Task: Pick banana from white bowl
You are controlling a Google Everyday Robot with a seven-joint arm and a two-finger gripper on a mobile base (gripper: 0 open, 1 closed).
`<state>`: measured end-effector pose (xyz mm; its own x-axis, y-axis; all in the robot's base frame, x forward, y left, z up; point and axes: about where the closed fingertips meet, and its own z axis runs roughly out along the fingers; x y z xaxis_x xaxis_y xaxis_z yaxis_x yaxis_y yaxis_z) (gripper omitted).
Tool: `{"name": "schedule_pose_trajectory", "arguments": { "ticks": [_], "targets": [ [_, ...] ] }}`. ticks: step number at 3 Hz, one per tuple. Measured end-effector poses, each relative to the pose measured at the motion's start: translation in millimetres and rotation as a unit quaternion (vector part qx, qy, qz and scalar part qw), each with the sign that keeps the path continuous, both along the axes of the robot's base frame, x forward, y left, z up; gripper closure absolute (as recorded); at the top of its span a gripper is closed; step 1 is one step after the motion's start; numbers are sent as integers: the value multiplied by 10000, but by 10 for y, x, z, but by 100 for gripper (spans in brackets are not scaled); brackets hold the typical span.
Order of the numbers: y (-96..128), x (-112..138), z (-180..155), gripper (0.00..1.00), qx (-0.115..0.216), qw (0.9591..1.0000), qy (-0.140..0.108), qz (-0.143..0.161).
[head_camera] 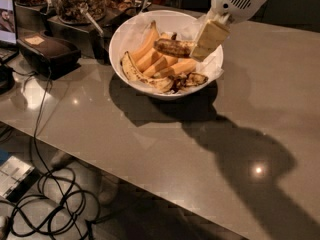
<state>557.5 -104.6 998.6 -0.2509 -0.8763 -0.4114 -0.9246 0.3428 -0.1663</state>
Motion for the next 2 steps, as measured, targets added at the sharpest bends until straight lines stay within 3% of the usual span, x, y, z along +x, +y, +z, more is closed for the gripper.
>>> {"name": "schedule_pose_trajectory", "arguments": {
  "ticks": [2],
  "targets": [
    [447,-145,42,100,-9,9966,-228,787]
  ]
}}
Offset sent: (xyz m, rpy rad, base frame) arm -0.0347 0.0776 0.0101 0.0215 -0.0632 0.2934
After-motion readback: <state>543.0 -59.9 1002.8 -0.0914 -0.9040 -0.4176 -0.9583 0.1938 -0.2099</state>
